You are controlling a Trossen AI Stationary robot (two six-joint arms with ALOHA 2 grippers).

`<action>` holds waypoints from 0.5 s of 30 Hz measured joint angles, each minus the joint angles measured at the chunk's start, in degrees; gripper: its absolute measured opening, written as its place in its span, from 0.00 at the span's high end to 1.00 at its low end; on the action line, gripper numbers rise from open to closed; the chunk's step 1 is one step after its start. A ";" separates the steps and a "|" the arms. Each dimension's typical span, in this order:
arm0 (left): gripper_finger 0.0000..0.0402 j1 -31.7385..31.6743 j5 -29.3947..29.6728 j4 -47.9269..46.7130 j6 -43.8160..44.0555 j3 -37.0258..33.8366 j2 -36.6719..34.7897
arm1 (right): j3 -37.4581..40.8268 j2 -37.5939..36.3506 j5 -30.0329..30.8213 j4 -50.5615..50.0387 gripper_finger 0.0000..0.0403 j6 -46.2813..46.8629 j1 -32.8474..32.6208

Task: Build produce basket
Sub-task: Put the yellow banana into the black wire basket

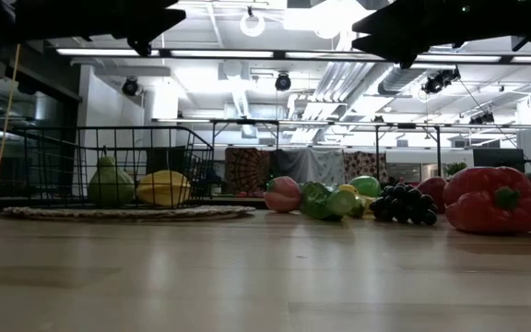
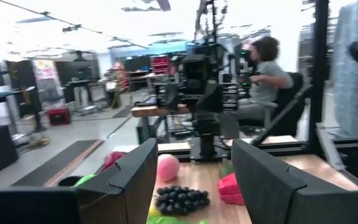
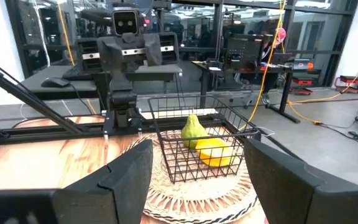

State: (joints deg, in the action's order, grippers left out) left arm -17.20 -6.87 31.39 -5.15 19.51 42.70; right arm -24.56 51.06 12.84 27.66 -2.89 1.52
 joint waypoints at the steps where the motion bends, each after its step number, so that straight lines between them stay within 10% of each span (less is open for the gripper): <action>1: 0.51 -0.02 0.59 0.00 -0.02 0.00 0.00 | 0.00 -0.01 0.85 0.00 0.40 0.06 0.00; 9: 0.51 -0.02 2.46 -0.04 0.38 0.00 0.00 | 0.00 -0.01 24.99 -5.67 0.40 13.11 1.24; 15: 0.51 0.00 2.56 -0.04 0.40 -0.02 0.02 | 0.00 0.07 24.43 -19.03 0.40 31.22 10.66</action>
State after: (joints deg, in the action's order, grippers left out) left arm -17.19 -4.30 31.35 -4.75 19.49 42.72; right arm -24.56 51.13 37.27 8.63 28.33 12.17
